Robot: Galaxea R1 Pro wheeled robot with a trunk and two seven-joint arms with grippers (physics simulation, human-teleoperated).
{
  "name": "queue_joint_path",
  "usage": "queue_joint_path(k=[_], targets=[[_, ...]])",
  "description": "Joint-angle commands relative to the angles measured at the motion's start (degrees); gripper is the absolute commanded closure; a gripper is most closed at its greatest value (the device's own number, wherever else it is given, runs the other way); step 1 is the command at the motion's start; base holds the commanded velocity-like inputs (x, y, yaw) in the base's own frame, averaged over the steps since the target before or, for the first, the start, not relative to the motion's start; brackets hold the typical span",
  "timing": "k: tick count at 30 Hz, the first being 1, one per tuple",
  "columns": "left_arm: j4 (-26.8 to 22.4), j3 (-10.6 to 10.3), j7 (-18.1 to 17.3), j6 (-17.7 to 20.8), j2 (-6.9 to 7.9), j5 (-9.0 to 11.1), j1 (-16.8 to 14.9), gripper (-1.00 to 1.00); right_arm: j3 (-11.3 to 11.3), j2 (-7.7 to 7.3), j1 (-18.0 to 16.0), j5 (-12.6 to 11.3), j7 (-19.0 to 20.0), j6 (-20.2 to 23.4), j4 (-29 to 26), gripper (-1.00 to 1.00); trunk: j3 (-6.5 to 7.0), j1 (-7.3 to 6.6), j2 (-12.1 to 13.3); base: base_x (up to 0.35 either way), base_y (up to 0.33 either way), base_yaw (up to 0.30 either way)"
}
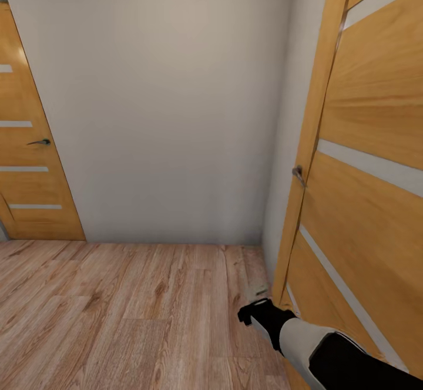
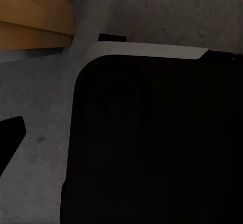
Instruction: Move the two storage containers from the living room to the garage. In the garage, place one container on the floor and stack the other container on top of it (either order is fine).
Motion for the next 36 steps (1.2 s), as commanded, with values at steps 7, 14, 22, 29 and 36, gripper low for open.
queue_joint_path(k=[7,14,22,29,36], targets=[[0.0,0.0,-0.1,-0.2,0.00,0.5,0.0,-1.00,0.6,0.06,8.5,1.7,-0.2,-2.7,0.6,-1.00,-0.05,0.00,0.0,0.000,0.000,0.000],[0.0,0.0,-0.1,-0.2,0.00,0.5,0.0,-1.00,0.6,-1.89,14.8,2.7,-0.2,-5.3,0.6,-1.00,-0.05,0.00,0.0,0.000,0.000,0.000],[0.0,0.0,-0.1,-0.2,0.00,0.5,0.0,-1.00,0.6,-5.08,21.8,2.8,-0.2,-8.5,0.6,-1.00,-0.05,0.00,0.0,0.000,0.000,0.000],[0.0,0.0,-0.1,-0.2,0.00,0.5,0.0,-1.00,0.6,-8.84,24.9,2.7,0.2,-10.1,0.6,-1.00,-0.05,0.00,0.0,0.000,0.000,0.000],[0.0,0.0,-0.1,-0.2,-0.01,0.5,0.0,-1.00,0.6,-12.37,30.2,2.7,0.4,-13.9,0.6,-1.00,-0.05,0.00,0.0,0.000,0.000,0.000]])
